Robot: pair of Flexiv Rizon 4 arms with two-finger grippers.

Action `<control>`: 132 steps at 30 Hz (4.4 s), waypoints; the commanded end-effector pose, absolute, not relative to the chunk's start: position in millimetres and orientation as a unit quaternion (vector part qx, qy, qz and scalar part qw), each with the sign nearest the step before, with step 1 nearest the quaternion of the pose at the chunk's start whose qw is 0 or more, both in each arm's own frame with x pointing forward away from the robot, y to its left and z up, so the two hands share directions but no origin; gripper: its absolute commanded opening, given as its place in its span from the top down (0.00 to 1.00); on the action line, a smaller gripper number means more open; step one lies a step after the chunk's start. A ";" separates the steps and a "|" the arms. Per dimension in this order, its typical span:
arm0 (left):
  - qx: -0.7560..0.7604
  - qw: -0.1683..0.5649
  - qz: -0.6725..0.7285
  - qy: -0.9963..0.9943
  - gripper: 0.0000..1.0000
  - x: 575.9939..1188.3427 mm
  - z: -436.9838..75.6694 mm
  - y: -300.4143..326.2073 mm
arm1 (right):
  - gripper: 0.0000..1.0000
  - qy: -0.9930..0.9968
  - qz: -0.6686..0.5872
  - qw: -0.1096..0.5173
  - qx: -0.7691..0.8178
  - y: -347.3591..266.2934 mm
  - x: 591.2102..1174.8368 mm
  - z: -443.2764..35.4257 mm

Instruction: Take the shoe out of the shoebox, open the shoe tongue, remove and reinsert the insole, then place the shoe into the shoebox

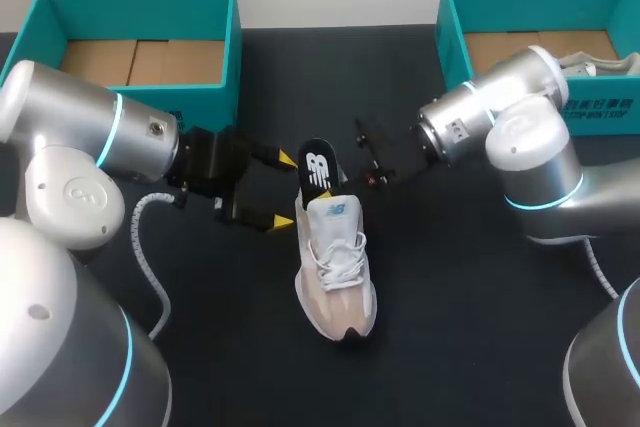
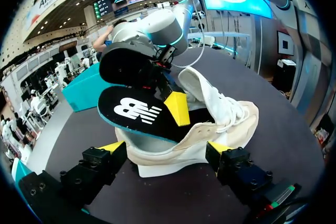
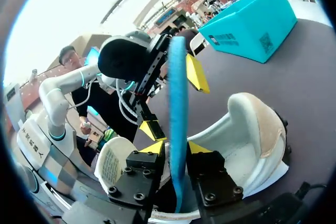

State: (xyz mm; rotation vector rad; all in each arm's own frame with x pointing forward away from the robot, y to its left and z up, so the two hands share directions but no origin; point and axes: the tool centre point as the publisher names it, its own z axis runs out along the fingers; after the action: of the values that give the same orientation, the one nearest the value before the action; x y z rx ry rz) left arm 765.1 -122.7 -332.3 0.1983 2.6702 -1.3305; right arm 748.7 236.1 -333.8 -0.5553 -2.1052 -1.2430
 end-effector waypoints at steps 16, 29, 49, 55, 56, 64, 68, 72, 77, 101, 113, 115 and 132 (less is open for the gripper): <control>0.066 0.075 -0.442 0.891 0.00 765.0 -332.2 -123.3 | 1.00 -0.802 -0.452 0.321 -0.221 228.9 754.7 -336.3; 0.066 0.075 -0.442 0.891 0.00 765.0 -332.2 -123.3 | 1.00 -0.784 -0.441 0.354 -0.256 226.3 722.0 -349.5; 0.066 0.075 -0.442 0.891 0.00 765.0 -332.2 -123.3 | 0.69 -0.819 -0.436 0.300 -0.222 227.2 760.2 -317.0; 0.066 0.075 -0.442 0.891 0.00 765.0 -332.2 -123.3 | 0.71 -0.825 -0.437 0.285 -0.217 222.2 769.7 -311.8; 0.066 0.075 -0.442 0.891 0.00 765.0 -332.2 -123.3 | 0.72 -0.827 -0.438 0.278 -0.217 221.0 771.0 -310.7; 0.066 0.075 -0.442 0.891 0.00 765.0 -332.2 -123.3 | 1.00 -0.827 -0.443 0.279 -0.202 227.9 783.0 -316.7; 0.066 0.075 -0.442 0.891 0.00 765.0 -332.2 -123.3 | 1.00 -0.824 -0.445 0.289 -0.198 232.9 782.8 -326.2; 0.066 0.075 -0.442 0.891 0.00 765.0 -332.2 -123.3 | 1.00 -0.822 -0.449 0.291 -0.195 236.7 783.9 -329.1; 0.066 0.075 -0.442 0.891 0.00 765.0 -332.2 -123.3 | 1.00 -0.824 -0.446 0.293 -0.193 236.2 785.9 -329.1; 0.066 0.075 -0.442 0.891 0.00 765.0 -332.2 -123.3 | 0.67 -0.859 -0.415 0.232 -0.191 221.5 798.3 -270.4; 0.066 0.075 -0.442 0.891 0.00 765.0 -332.2 -123.3 | 1.00 -0.842 -0.404 0.206 -0.291 196.0 763.2 -240.2; 0.070 0.074 -0.440 0.892 0.00 764.2 -329.9 -121.8 | 1.00 -0.843 -0.381 0.196 -0.324 195.3 759.2 -239.3; 0.145 0.072 -0.408 0.898 0.00 784.1 -255.9 -42.2 | 1.00 -0.849 -0.330 0.188 -0.367 198.3 756.9 -243.0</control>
State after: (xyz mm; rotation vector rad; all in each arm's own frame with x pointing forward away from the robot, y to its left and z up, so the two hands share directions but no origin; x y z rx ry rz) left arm 785.5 -67.8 -286.0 0.4201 2.6685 -1.2615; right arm 758.4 197.4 -239.9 -0.9801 -2.3742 -0.9778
